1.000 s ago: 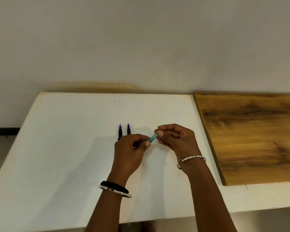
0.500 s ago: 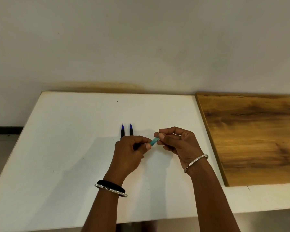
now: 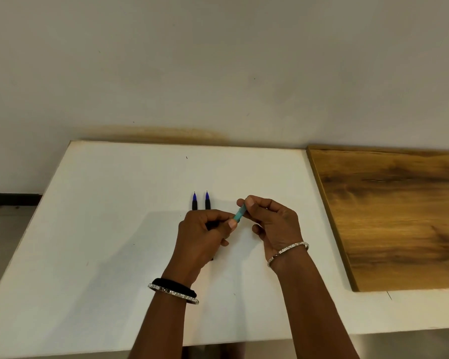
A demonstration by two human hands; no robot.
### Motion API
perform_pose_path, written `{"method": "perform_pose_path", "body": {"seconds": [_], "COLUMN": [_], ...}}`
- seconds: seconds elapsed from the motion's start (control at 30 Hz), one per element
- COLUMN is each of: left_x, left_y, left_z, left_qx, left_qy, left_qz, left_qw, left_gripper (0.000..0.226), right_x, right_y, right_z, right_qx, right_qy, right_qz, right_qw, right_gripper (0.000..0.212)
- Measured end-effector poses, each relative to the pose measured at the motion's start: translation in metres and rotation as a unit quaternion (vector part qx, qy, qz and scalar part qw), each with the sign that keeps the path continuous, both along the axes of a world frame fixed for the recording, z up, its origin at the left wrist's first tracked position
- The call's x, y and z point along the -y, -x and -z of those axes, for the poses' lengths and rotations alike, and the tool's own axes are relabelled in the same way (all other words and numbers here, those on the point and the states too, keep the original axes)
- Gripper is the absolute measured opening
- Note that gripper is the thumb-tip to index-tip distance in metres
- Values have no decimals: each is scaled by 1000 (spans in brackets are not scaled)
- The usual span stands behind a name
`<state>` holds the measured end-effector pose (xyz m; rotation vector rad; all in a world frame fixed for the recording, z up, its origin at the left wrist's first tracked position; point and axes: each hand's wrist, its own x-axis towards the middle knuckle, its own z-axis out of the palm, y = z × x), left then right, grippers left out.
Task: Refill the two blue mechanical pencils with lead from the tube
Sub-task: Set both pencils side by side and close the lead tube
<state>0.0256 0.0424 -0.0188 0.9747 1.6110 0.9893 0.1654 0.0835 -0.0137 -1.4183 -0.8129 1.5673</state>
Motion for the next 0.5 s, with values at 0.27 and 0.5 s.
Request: {"method": "perform_pose_path", "body": {"seconds": [0.27,0.5], "left_x": [0,2], "left_y": [4,6], "left_z": [1,2], "left_qx": [30,44], "left_qy": [10,30], "left_qz": [-30,-52], "left_qw": [999,997], "left_gripper": [10,17], "right_x": [-1,1], "right_y": [10,9], "right_z": [-2,-4], "right_qx": [13,-41], "right_qy": [-6,27], "right_qz": [10,-22], "right_qw": [1000,999], "right_gripper": [7,17]}}
